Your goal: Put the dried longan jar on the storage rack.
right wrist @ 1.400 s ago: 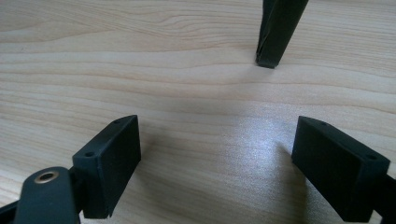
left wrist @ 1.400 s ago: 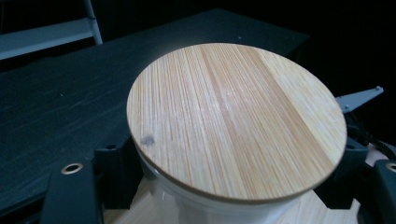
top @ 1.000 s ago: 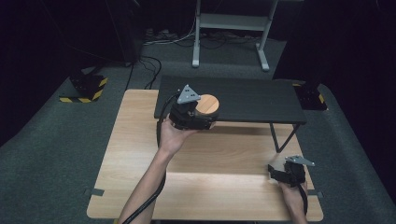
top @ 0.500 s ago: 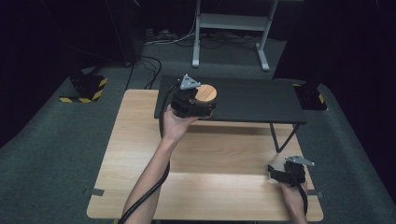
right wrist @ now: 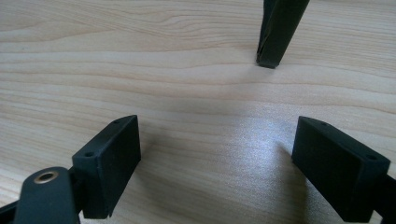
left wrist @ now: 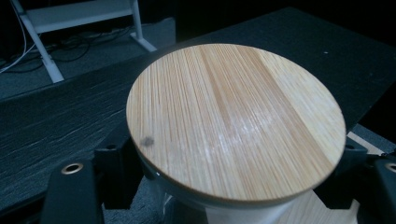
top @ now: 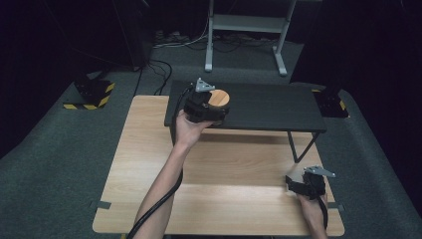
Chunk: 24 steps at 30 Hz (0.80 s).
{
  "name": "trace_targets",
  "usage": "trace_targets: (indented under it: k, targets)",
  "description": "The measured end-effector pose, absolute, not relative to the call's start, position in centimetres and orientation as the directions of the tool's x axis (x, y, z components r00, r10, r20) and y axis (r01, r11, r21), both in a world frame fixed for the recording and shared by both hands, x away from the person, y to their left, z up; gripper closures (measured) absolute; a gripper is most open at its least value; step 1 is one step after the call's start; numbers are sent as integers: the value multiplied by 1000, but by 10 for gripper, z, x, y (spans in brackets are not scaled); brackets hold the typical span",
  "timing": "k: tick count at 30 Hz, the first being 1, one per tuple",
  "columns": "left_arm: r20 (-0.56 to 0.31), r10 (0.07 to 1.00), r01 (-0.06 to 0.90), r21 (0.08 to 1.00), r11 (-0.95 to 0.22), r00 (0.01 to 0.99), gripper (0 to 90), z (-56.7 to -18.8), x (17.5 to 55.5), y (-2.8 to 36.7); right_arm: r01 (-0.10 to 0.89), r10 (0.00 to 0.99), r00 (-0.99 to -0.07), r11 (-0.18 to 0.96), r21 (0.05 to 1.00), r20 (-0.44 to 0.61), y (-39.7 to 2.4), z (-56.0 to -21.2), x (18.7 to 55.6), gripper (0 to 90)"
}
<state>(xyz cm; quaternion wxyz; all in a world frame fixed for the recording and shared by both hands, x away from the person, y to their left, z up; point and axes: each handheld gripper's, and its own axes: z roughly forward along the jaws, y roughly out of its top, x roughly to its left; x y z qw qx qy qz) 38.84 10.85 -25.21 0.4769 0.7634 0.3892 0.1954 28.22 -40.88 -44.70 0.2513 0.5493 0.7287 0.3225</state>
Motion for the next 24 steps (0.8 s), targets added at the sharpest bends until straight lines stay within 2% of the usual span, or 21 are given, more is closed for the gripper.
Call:
trace_targets:
  k: [8, 20, 24]
  targets:
    - [-47, 781, 391, 883, -259, 623, 249, -254, 388, 106, 638, 963, -271, 194, 746, -19, -407, -447, 282, 151]
    - [-72, 781, 379, 899, -218, 620, 236, -263, 386, 110, 637, 962, -273, 188, 748, -9, -409, -447, 282, 150]
    - [-115, 766, 400, 895, -196, 632, 130, -265, 390, 114, 637, 962, -273, 187, 748, -8, -409, -447, 282, 150]
